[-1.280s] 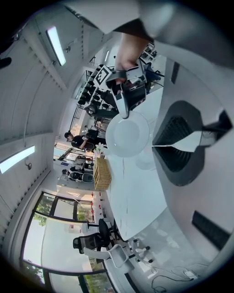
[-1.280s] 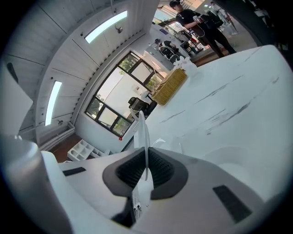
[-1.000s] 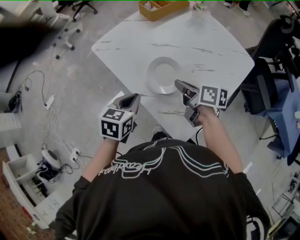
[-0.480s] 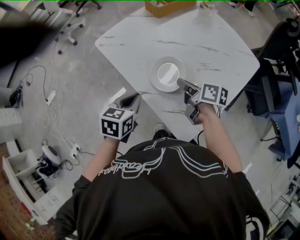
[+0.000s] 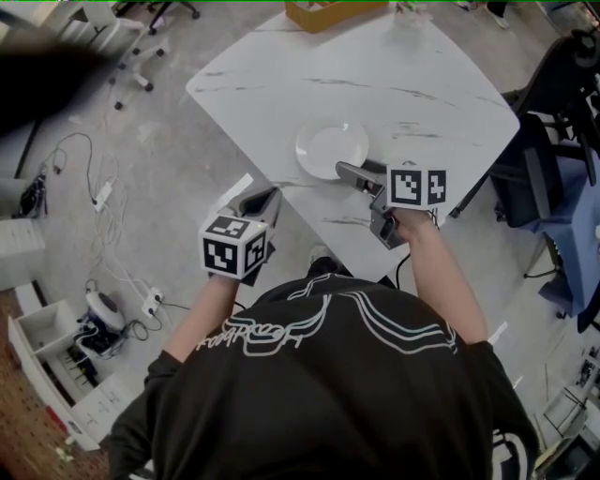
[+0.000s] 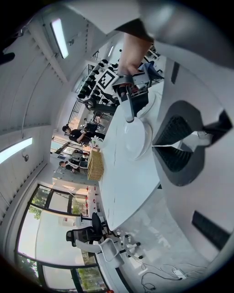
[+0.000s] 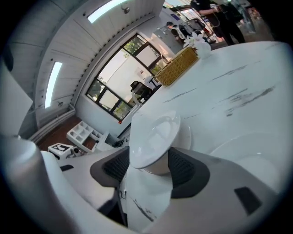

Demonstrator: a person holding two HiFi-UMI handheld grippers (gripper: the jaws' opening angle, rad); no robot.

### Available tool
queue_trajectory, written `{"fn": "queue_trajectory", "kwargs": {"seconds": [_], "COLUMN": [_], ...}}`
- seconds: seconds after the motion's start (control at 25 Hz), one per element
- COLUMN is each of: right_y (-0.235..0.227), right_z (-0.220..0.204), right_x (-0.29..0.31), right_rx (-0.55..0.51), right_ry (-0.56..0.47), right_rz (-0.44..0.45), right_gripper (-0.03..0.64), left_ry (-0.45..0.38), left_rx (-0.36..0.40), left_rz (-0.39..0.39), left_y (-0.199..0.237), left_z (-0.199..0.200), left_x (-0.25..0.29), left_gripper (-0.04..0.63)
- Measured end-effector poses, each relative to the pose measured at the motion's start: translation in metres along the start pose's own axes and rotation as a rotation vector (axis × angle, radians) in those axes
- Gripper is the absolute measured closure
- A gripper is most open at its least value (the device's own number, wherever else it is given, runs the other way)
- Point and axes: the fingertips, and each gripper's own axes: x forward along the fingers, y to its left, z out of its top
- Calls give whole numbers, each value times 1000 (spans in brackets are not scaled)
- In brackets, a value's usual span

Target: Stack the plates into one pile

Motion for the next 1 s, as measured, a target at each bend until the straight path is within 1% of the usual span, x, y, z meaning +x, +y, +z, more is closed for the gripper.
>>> {"fn": "queue_trajectory", "kwargs": {"seconds": [0.08,0.2,0.36,0.52,0.6,0.72,0.84,1.0], "right_y": [1,0,-6,-16,-22,-31,-33,-31], "right_z": [-6,-16,-25,-32,-36,-39,-37,-30], "right_x": [1,2,4,4,4,1,-2,-6], "right_rx": [-98,-278,-473,-683,-766,-839,-892,-897], "right_ry": [66,171,277,397,462,536,587,561], "right_rz": [-24,-85,-151,-260,-308,-372,-401,-412], "right_gripper": [347,339,333,327,327,328,327,327], "left_ry": [-2,-8,-7,-1,1,3,7,9], "left_rx": [4,7,7,8,8,19,32,35], "left_rz": [2,5,6,9,11,16,19,20], "left_y": [-1,-2,-1,1,2,2,2,3], "left_z": [1,2,2,0,-1,-2,-2,-4], "left_x": [1,2,4,3,3,3,3,2], "left_gripper": [566,566,566,566,566,566,566,566]}}
